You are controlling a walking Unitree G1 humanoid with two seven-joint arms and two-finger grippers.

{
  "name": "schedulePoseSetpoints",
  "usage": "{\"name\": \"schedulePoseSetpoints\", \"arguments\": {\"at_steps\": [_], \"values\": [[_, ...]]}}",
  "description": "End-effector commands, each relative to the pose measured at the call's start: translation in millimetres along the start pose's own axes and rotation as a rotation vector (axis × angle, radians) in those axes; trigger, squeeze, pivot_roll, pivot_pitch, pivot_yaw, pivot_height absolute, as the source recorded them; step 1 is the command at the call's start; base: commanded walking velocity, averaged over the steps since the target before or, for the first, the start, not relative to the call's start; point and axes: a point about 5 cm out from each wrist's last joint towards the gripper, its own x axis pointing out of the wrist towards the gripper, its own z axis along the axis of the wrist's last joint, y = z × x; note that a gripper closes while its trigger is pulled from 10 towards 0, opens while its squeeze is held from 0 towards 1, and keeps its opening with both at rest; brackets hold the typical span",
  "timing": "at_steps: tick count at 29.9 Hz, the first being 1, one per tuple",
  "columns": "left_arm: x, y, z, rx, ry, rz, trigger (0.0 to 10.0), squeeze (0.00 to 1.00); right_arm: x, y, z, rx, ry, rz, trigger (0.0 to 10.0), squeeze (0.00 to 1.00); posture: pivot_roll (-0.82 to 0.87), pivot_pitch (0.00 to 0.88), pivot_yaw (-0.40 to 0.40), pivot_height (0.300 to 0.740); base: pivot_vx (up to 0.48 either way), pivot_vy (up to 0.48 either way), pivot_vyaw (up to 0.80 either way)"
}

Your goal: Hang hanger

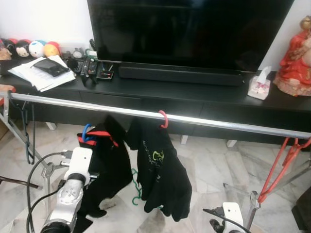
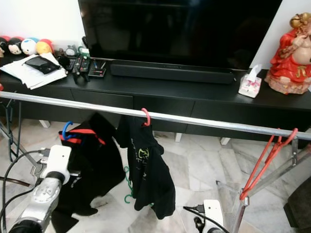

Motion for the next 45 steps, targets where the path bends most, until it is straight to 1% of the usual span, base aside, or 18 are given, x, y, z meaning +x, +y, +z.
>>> {"name": "schedulePoseSetpoints", "arguments": {"at_steps": [1, 6, 12, 17, 19, 20, 22, 24, 25, 28, 30, 33, 34, 35, 37, 38, 42, 45], "values": [[1.0, 6.0, 17, -0.045, -0.079, 0.02, 10.0, 0.0, 0.1, 0.0, 0, 0.018, 0.002, -0.009, 10.0, 0.0, 0.06, 0.0, -0.037, 0.74, 0.0, 0.0, 0.0], [-5.8, 8.6, 23, -0.033, -0.103, 0.005, 10.0, 0.0, -0.3, 3.1, -5, 0.031, 0.007, -0.008, 10.0, 0.0, 0.06, 0.0, -0.015, 0.74, 0.0, 0.0, 0.0], [-9.4, 10.7, 26, -0.03, -0.106, -0.012, 10.0, 0.0, -1.5, 5.2, -13, 0.037, 0.018, -0.006, 10.0, 0.0, 0.03, 0.0, 0.003, 0.74, 0.0, 0.0, 0.0], [-20.9, 2.0, 20, -0.04, -0.083, -0.052, 10.0, 0.0, -5.9, 2.0, -30, 0.04, 0.043, -0.016, 10.0, 0.0, 0.01, 0.0, 0.006, 0.74, 0.0, 0.0, 0.0], [-21.1, 1.0, 20, -0.036, -0.079, -0.059, 10.0, 0.0, -6.6, 1.7, -33, 0.039, 0.049, -0.018, 10.0, 0.0, 0.01, 0.0, 0.005, 0.74, 0.0, 0.0, 0.0], [-23.9, 0.5, 20, -0.035, -0.073, -0.067, 10.0, 0.0, -8.1, 1.7, -38, 0.038, 0.056, -0.019, 10.0, 0.0, 0.01, 0.0, 0.003, 0.74, 0.0, 0.0, 0.0], [-24.6, 0.0, 15, -0.043, -0.053, -0.058, 10.0, 0.0, -10.0, 1.9, -45, 0.037, 0.065, -0.022, 10.0, 0.0, -0.01, 0.0, -0.012, 0.74, 0.0, 0.0, 0.0], [-24.4, -1.4, 15, -0.043, -0.047, -0.059, 10.0, 0.0, -10.6, 1.9, -47, 0.034, 0.067, -0.024, 10.0, 0.0, -0.01, 0.0, -0.012, 0.74, 0.0, 0.0, 0.0], [-24.6, -3.1, 16, -0.051, -0.05, -0.056, 10.0, 0.0, -11.1, 1.8, -48, 0.024, 0.068, -0.018, 10.0, 0.0, -0.02, 0.0, -0.025, 0.74, 0.0, 0.0, 0.0], [-22.0, -9.0, 18, -0.074, -0.048, -0.05, 10.0, 0.0, -11.8, 0.3, -49, 0.002, 0.065, -0.017, 10.0, 0.0, -0.05, 0.0, -0.025, 0.74, 0.0, 0.0, 0.0], [-20.7, -17.5, 19, -0.081, -0.046, -0.069, 10.0, 0.0, -12.8, -4.4, -49, 0.007, 0.058, -0.031, 10.0, 0.0, -0.05, 0.0, -0.02, 0.74, 0.0, 0.0, 0.0], [-22.9, -32.4, 22, -0.087, -0.052, -0.123, 10.0, 0.0, -15.1, -14.5, -50, 0.01, 0.052, -0.057, 10.0, 0.0, -0.05, 0.0, -0.007, 0.74, 0.0, 0.0, 0.0], [-22.9, -32.4, 22, -0.087, -0.052, -0.123, 10.0, 0.0, -15.1, -14.5, -50, 0.01, 0.052, -0.057, 10.0, 0.0, -0.05, 0.0, -0.007, 0.74, 0.0, 0.0, 0.0], [-25.5, -38.5, 19, -0.09, -0.037, -0.139, 10.0, 0.0, -16.5, -19.3, -51, 0.012, 0.056, -0.066, 10.0, 0.0, -0.04, 0.0, -0.003, 0.74, 0.0, 0.0, 0.0], [-27.0, -42.2, 18, -0.091, -0.031, -0.157, 10.0, 0.0, -17.6, -22.9, -52, 0.028, 0.056, -0.079, 10.0, 0.0, -0.03, 0.0, 0.004, 0.74, 0.0, 0.0, 0.0], [-27.5, -45.3, 17, -0.089, -0.025, -0.164, 10.0, 0.0, -18.4, -25.7, -53, 0.035, 0.057, -0.085, 10.0, 0.0, -0.04, 0.0, 0.027, 0.74, 0.0, 0.0, 0.0], [-24.5, -49.5, 21, -0.089, -0.024, -0.186, 10.0, 0.0, -19.0, -30.2, -51, 0.042, 0.048, -0.1, 10.0, 0.0, -0.04, 0.0, 0.035, 0.74, 0.0, 0.0, 0.0], [-23.3, -48.8, 22, -0.086, -0.029, -0.181, 10.0, 0.0, -18.5, -30.6, -49, 0.055, 0.042, -0.105, 10.0, 0.0, -0.02, 0.0, 0.003, 0.74, 0.0, 0.0, 0.0]]}}
